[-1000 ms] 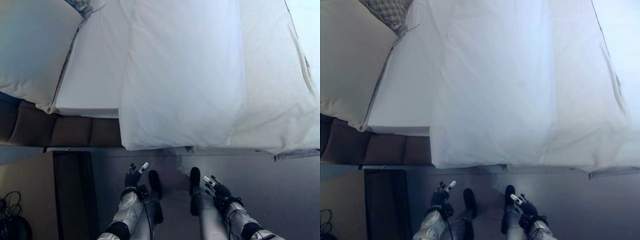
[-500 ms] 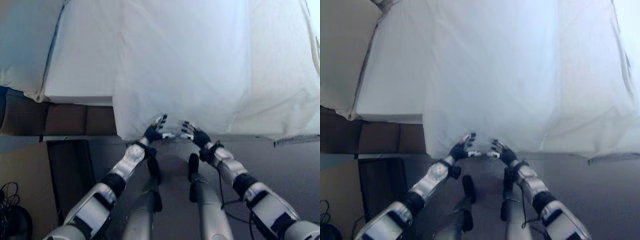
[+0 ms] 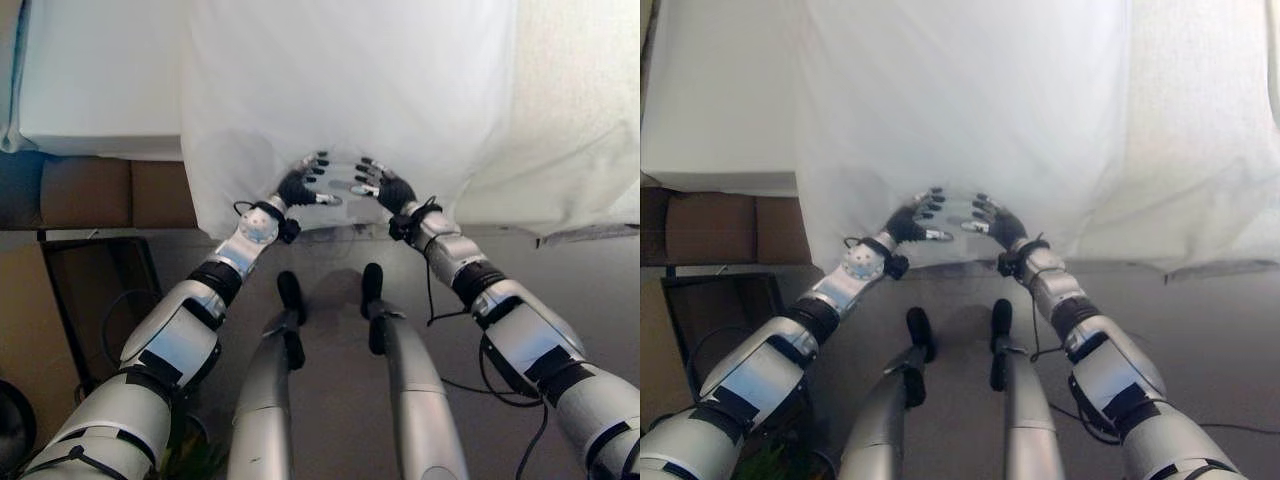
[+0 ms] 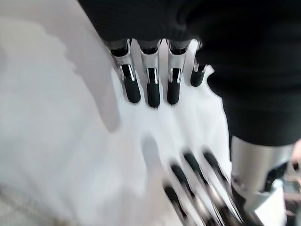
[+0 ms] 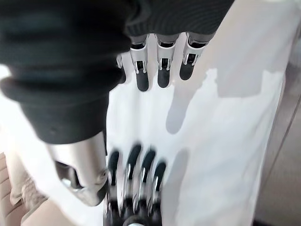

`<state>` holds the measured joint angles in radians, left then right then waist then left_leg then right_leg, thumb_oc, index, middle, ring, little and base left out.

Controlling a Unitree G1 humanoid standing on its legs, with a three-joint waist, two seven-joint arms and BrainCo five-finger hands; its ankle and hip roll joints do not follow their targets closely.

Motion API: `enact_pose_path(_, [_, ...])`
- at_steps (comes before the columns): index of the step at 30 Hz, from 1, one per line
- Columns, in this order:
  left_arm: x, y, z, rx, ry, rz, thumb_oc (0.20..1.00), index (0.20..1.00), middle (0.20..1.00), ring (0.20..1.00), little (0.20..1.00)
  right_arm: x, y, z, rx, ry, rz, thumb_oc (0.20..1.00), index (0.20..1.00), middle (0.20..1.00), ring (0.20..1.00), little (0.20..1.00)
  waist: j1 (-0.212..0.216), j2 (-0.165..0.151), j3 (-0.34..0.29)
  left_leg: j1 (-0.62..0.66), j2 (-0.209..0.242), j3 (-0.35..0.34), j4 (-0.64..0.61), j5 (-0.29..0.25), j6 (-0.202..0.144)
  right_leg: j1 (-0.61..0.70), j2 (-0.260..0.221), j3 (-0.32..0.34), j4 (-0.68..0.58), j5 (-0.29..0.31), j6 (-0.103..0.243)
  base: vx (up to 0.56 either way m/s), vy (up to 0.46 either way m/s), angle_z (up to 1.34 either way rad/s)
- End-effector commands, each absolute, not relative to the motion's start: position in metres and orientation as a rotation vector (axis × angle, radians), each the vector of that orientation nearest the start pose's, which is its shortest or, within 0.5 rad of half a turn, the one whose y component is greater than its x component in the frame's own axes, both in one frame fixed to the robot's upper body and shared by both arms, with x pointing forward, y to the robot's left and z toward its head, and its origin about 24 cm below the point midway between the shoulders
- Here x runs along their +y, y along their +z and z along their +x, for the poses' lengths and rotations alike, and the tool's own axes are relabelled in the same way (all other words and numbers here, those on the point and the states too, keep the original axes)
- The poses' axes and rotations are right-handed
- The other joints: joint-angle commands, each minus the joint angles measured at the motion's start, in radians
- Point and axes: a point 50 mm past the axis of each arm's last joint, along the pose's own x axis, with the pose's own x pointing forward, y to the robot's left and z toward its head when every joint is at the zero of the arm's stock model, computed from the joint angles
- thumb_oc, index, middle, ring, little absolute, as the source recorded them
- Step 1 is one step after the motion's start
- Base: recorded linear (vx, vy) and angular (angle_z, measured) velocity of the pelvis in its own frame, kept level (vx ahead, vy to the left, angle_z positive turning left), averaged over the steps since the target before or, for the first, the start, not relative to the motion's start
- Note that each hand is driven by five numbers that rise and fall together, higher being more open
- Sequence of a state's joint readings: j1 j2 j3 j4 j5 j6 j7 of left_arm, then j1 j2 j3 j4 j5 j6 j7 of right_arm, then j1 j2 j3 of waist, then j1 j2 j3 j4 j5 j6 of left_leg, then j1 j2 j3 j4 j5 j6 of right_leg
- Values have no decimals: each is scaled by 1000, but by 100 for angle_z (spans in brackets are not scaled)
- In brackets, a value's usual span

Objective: Make the bed

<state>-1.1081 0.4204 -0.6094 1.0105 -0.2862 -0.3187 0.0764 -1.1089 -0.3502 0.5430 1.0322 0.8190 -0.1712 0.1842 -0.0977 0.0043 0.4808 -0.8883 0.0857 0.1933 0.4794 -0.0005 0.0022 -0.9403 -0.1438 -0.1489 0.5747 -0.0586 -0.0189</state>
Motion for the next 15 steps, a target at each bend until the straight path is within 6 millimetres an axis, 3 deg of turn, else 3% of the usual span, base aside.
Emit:
enact_pose_path(1, [162, 226, 416, -412, -19, 510, 1000, 1000, 1000, 1000, 1000, -141, 195, 418, -188, 300, 104, 1000, 1000, 1000, 1000, 1000, 11, -2, -49, -33, 2, 25, 103, -92, -44, -17, 1, -13, 19, 13, 111, -35, -9, 1])
enact_pose_path(4, [189, 247, 417, -441, 149, 588, 1000, 1000, 1000, 1000, 1000, -160, 212, 423, -223, 159, 121, 1000, 1000, 1000, 1000, 1000, 9, -2, -55, -63, 5, 37, 97, -74, -34, -48, -4, -23, 17, 20, 97, -26, -5, -1])
enact_pose_path(7, [202, 252, 414, -462, 206, 539, 1000, 1000, 1000, 1000, 1000, -178, 221, 424, -234, 84, 87, 1000, 1000, 1000, 1000, 1000, 9, 0, -54, -64, 2, 37, 87, -72, -37, -50, -6, -27, 15, 18, 97, 0, 0, 0])
enact_pose_path(9, [229, 260, 408, -474, 304, 555, 1000, 1000, 1000, 1000, 1000, -220, 227, 420, -230, -59, 25, 1000, 1000, 1000, 1000, 1000, 14, 9, -55, -60, -1, 37, 75, -69, -41, -48, -8, -31, 10, 14, 99, 0, 0, 0])
enact_pose_path(12, [239, 260, 405, -471, 330, 587, 1000, 1000, 1000, 1000, 1000, -237, 227, 417, -232, -112, 24, 1000, 1000, 1000, 1000, 1000, 16, 11, -54, -57, -1, 37, 78, -70, -41, -46, -6, -27, 12, 11, 98, 0, 0, 0])
enact_pose_path(13, [258, 260, 400, -459, 390, 592, 1000, 1000, 1000, 1000, 1000, -255, 228, 412, -239, -179, 42, 1000, 1000, 1000, 1000, 1000, 19, 14, -53, -55, -3, 35, 78, -69, -40, -45, -7, -25, 14, 8, 95, 0, 0, 0])
enact_pose_path(15, [272, 256, 395, -441, 432, 562, 1000, 1000, 1000, 1000, 1000, -269, 227, 407, -238, -224, 51, 1000, 1000, 1000, 1000, 1000, 20, 16, -51, -47, -2, 34, 73, -70, -39, -39, -7, -25, 13, 4, 94, -5, -35, -3])
